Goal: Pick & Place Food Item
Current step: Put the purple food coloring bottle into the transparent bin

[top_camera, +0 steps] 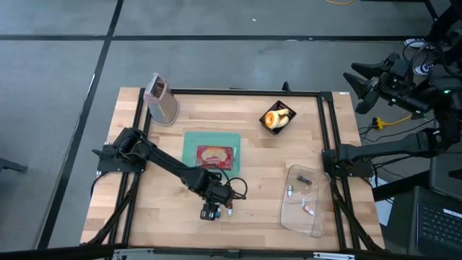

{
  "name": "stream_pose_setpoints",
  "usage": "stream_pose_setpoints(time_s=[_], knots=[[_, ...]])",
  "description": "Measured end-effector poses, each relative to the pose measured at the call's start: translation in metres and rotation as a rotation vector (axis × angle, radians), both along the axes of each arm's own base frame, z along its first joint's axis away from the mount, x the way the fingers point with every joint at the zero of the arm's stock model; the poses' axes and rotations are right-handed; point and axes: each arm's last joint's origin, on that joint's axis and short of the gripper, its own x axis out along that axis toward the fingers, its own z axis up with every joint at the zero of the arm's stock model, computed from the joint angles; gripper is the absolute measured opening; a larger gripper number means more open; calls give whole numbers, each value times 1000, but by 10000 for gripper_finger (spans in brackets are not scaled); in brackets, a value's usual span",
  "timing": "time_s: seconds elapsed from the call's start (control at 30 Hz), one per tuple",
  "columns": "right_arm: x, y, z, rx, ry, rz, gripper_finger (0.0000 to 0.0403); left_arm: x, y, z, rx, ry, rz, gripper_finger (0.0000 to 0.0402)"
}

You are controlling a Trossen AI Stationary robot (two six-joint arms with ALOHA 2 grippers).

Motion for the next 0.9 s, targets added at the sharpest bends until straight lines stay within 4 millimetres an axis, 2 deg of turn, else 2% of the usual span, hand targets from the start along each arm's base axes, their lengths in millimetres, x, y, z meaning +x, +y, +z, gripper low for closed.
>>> stream_pose_setpoints(time_s=[0.23,0.63,0.9], knots=[[0,0,0,0,0,0,194,4,-11,-13,-41,-5,-25,226],[0,0,0,1,0,0,194,1,-20,-21,-41,23,-40,225],[0,0,0,10,-5,-1,194,-1,-30,-28,-58,46,-44,194]])
